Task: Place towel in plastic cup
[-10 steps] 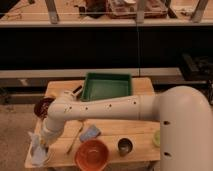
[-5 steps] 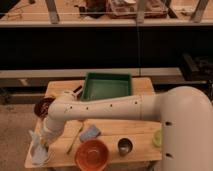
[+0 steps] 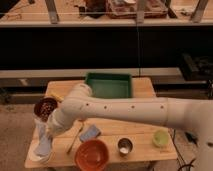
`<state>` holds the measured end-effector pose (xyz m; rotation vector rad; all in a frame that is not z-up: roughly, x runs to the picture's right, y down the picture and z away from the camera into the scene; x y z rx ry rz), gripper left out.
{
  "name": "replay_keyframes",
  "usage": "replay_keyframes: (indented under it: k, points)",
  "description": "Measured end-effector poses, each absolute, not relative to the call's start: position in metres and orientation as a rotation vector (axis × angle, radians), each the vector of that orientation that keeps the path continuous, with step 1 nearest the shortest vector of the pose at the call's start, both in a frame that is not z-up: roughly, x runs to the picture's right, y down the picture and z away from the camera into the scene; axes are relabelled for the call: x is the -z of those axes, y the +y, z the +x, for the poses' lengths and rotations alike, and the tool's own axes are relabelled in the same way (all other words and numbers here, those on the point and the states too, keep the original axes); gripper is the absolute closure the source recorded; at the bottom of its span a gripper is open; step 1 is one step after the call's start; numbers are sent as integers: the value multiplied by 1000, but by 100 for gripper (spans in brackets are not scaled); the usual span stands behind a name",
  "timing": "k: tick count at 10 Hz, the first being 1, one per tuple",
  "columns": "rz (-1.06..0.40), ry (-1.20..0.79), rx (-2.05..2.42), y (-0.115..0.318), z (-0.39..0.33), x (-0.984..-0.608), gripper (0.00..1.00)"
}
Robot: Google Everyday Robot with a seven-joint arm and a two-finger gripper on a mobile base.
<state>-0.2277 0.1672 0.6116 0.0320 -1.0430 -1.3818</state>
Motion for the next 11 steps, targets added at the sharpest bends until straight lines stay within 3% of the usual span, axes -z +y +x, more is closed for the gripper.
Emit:
replay_keyframes:
  k: [2, 5, 11]
  points:
    - [86, -966, 1323, 139, -180, -594, 80]
    - [72, -858, 1207, 125, -107, -596, 80]
    - [58, -839, 1183, 125, -92, -597, 80]
